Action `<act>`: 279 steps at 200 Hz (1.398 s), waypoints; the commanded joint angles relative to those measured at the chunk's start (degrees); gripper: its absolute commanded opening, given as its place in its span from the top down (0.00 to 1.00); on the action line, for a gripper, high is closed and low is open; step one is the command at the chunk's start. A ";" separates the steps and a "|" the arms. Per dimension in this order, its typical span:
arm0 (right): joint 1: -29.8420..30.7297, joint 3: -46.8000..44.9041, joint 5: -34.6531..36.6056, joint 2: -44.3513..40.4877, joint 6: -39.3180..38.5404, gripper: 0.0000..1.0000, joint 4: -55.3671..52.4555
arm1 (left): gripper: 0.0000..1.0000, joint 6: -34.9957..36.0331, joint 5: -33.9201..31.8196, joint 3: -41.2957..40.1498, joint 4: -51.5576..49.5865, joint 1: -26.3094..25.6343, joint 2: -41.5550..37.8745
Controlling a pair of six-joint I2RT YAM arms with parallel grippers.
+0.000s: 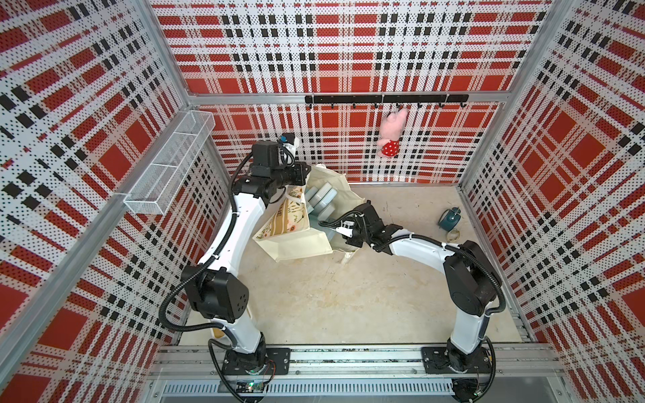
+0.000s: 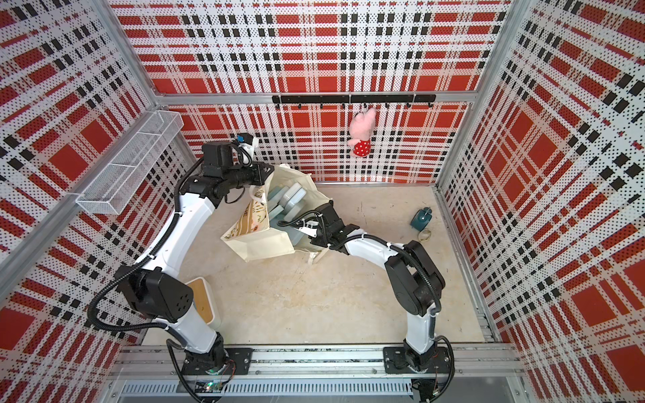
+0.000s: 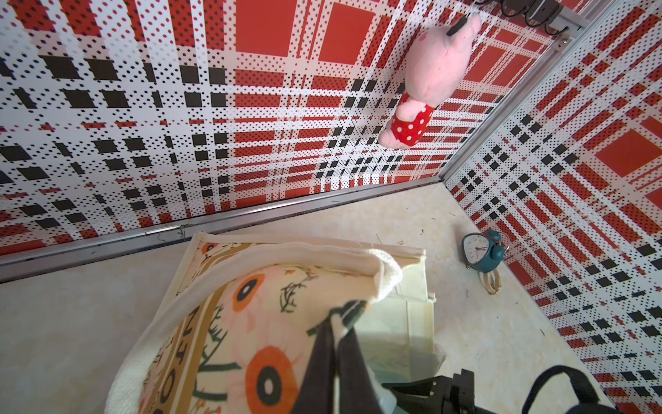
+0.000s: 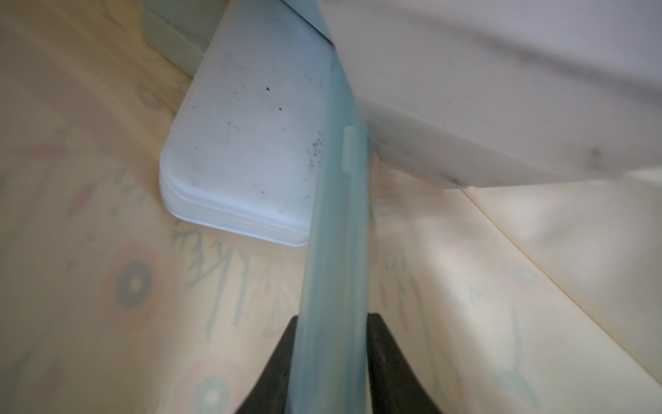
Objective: Take out the pencil case from the canvas bag
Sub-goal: Pick up the pencil case from the canvas bag.
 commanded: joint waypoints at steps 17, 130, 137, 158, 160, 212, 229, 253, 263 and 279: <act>0.60 -0.61 -0.23 -4.44 0.66 0.80 -0.62 | 1.00 0.96 0.70 3.58 3.87 -0.36 -0.41; -0.47 -11.22 -9.96 -19.34 21.50 0.90 2.72 | 1.00 0.98 -1.13 2.43 3.89 -0.14 -1.10; -0.77 -11.77 -11.42 -20.35 23.31 0.90 3.05 | 1.00 0.98 -1.26 2.43 3.85 -0.15 -1.17; -2.49 -14.66 -16.37 -24.19 30.56 0.91 6.00 | 1.00 0.90 -1.56 2.30 4.10 -0.18 -1.46; -2.71 -14.97 -16.90 -24.53 31.27 0.91 6.36 | 1.00 0.91 -1.61 2.27 4.15 -0.23 -1.45; -10.10 -25.97 -28.80 -35.26 52.71 0.93 20.99 | 1.00 -0.42 -2.69 0.00 5.77 0.20 -2.73; -12.04 -29.47 -28.43 -39.54 56.96 0.93 23.66 | 1.00 -0.83 -2.87 -0.59 6.04 0.39 -2.93; -13.87 -31.48 -21.06 -44.96 58.76 0.95 20.01 | 1.00 -1.65 -3.22 -1.38 6.56 0.64 -3.07; -14.29 -32.23 -18.25 -46.92 58.32 0.95 18.48 | 1.00 -1.96 -3.38 -1.66 6.87 0.73 -3.20; -14.49 -32.88 -12.44 -49.35 57.43 0.94 15.24 | 1.00 -2.20 -3.81 -1.87 7.10 0.62 -3.32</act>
